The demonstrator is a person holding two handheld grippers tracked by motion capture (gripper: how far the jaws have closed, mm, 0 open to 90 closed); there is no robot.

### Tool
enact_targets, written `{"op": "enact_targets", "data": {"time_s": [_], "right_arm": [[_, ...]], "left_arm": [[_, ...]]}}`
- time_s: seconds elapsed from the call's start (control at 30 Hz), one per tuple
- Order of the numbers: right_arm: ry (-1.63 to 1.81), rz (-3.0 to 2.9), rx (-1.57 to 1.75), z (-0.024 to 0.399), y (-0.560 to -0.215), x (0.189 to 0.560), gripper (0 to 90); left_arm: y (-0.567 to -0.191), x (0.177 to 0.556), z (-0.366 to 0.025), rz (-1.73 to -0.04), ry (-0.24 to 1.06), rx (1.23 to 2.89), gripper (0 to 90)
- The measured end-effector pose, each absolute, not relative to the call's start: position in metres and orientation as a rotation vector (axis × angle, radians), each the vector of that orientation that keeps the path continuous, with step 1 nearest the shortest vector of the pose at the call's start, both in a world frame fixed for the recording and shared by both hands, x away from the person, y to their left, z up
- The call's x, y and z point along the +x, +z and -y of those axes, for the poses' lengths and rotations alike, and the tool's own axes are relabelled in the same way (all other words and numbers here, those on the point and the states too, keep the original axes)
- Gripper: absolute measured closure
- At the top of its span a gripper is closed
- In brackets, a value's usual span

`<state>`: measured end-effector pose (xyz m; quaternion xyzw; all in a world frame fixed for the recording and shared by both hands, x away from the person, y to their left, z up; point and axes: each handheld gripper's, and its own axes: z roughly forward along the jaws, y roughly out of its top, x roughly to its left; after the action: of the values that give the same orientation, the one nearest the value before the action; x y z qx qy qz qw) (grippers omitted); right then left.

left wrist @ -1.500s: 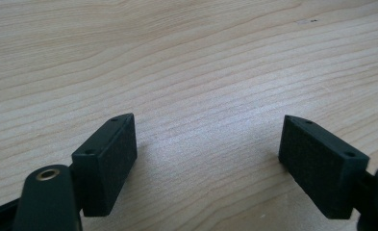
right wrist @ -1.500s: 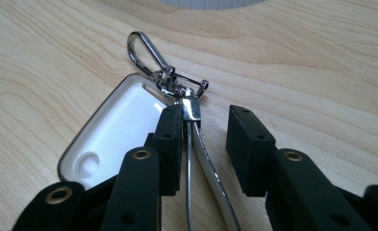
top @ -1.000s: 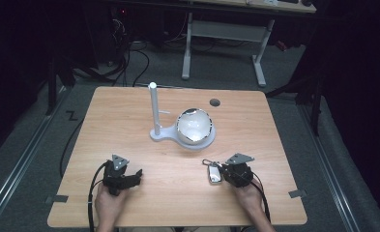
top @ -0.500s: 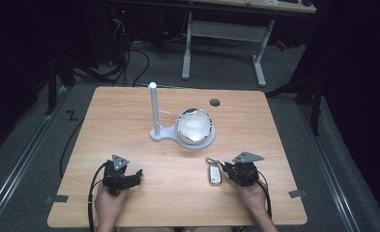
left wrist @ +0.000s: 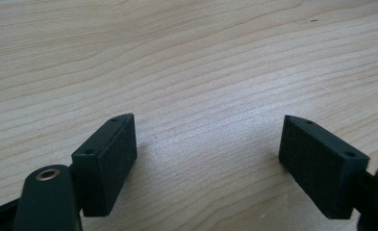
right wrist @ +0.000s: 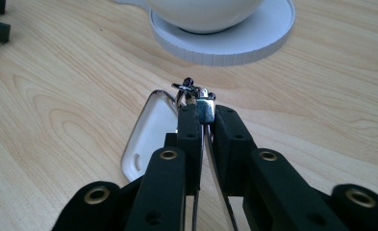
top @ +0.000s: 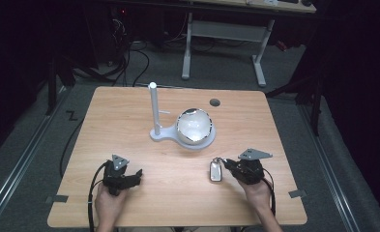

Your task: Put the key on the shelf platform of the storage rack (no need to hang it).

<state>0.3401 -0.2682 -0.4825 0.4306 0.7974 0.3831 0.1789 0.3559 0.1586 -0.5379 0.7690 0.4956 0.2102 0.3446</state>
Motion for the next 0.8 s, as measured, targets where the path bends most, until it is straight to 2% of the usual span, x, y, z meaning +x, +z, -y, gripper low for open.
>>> {"op": "enact_targets", "data": {"time_s": [0.8], "right_arm": [[1.187,-2.205,1.208,0.287,-0.452,0.340,82.2]], "left_arm": [[-0.538,0.356,-0.159,-1.287,0.546,1.998,21.3]]}}
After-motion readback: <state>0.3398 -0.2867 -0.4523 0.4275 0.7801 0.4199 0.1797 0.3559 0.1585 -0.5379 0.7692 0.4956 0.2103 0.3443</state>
